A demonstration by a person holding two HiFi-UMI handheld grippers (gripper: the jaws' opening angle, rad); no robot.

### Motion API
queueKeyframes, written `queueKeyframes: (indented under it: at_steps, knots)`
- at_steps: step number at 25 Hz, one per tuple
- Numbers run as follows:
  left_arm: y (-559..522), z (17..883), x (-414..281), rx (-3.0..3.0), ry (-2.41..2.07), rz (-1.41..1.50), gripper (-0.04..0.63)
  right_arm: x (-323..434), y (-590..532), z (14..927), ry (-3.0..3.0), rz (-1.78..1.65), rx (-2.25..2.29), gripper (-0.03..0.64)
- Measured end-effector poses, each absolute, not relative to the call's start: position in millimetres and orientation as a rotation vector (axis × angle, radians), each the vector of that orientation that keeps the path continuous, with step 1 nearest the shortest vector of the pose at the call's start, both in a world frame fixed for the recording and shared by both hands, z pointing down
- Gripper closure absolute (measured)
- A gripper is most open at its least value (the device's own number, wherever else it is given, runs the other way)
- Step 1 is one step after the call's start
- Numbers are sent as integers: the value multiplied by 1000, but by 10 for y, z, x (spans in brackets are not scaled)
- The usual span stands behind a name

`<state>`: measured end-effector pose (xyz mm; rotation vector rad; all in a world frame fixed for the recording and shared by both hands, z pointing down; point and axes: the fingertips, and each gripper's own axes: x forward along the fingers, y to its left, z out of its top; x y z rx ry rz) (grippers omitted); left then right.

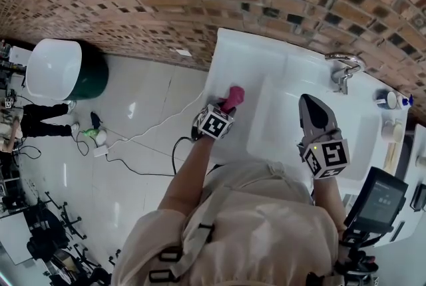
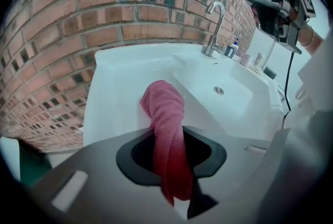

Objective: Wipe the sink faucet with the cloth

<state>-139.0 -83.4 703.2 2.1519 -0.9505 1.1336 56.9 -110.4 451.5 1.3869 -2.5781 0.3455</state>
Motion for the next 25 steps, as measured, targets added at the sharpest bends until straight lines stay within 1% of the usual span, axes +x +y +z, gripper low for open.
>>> queueKeyframes:
  at_steps: [6, 10, 15, 20, 25]
  knots:
    - [-930, 6868, -1350, 2209, -958, 1137, 508, 686, -1075, 4470, -2575, 348, 1437, 630]
    - [-1187, 6403, -1068, 2333, -981, 1064, 509, 812, -1055, 4385, -2574, 333, 1481, 630]
    - [-1603, 5416, -379, 2628, -1017, 922, 509, 1070, -1011, 4370, -2553, 325, 1528, 630]
    - [-1805, 4448, 409, 2884, -946, 721, 509, 1327, -1032, 4343, -2528, 314, 1561, 629]
    - [-1936, 3872, 1134, 3033, -812, 592, 509, 1626, -1140, 4254, -2516, 292, 1614, 630]
